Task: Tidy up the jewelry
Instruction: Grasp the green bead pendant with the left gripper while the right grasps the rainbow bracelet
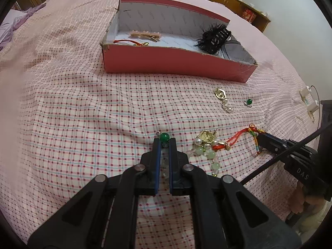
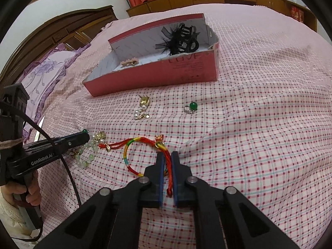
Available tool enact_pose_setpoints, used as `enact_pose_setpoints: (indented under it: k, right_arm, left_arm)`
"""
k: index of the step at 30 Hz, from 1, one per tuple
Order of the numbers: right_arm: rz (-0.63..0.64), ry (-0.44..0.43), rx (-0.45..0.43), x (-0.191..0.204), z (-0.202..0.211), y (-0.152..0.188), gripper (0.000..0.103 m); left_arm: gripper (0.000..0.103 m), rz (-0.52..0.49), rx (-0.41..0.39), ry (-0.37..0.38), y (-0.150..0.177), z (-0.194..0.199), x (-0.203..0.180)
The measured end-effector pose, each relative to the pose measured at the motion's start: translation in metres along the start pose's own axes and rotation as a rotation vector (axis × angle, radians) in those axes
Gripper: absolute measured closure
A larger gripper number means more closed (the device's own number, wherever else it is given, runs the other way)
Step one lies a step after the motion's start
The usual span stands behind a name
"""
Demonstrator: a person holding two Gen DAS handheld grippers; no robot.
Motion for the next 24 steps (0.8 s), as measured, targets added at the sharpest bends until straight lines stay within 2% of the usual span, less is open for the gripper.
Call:
enact_pose_setpoints:
  k: [24]
  right_arm:
    - [0.007,0.021,-0.136,-0.005,0.041,-0.024,0.096]
  left_arm:
    - [0.103,-0.020,-0.094,0.068,-0.008,0.057,-0.002]
Point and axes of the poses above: each gripper's, at about its wrist camera, not at the fingertips, and z roughly against the way its jaws point, x to its left, y to its underside, the point moved 5 cm from there along -z, roughly the way its jaws point, and after that the axes turned 14 degrees about z, right-handed, at the moved point
